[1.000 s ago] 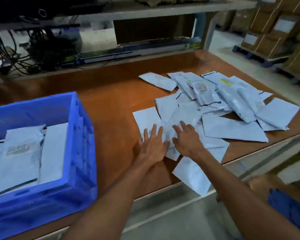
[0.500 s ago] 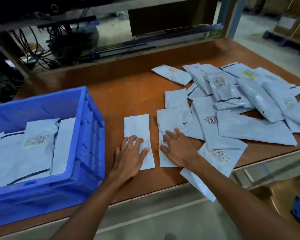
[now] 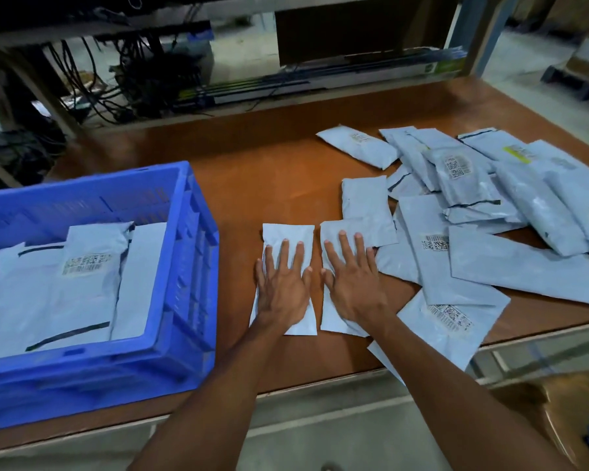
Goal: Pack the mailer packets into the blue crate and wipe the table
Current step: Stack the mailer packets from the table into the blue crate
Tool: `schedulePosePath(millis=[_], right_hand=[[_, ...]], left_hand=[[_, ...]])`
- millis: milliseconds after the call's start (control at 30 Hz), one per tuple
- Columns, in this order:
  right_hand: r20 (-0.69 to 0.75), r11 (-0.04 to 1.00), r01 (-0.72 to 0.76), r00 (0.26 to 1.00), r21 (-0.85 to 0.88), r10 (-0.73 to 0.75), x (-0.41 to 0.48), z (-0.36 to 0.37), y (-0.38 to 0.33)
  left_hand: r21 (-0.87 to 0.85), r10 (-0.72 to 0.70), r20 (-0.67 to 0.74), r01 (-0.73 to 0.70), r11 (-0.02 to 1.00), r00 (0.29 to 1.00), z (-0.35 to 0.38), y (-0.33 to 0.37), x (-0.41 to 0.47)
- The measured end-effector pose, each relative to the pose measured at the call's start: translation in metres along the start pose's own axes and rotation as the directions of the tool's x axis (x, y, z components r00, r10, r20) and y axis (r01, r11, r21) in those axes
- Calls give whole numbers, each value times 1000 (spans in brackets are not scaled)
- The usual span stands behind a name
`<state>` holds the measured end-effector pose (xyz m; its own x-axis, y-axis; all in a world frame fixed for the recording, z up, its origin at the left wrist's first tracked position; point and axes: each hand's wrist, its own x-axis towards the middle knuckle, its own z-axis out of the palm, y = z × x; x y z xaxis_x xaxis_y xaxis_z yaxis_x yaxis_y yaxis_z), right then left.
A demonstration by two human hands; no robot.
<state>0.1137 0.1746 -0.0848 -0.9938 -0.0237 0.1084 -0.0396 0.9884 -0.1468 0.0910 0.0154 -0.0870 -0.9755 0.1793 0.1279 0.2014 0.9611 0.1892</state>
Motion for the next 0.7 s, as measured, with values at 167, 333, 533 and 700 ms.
schedulePosePath(millis=[167, 333, 533, 700], right_hand=[[62, 1000, 1, 998, -30, 1, 3, 5, -2], [117, 1000, -7, 993, -17, 9, -7, -2, -12], [178, 999, -14, 984, 41, 6, -11, -24, -17], [20, 976, -27, 1000, 217, 24, -3, -65, -24]], left_hand=[[8, 13, 0, -13, 1000, 1000, -3, 3, -7], [10, 1, 24, -1, 1000, 1000, -14, 10, -26], [159, 89, 113, -106, 982, 990, -16, 5, -27], [303, 244, -29, -224, 926, 969, -63, 13, -15]])
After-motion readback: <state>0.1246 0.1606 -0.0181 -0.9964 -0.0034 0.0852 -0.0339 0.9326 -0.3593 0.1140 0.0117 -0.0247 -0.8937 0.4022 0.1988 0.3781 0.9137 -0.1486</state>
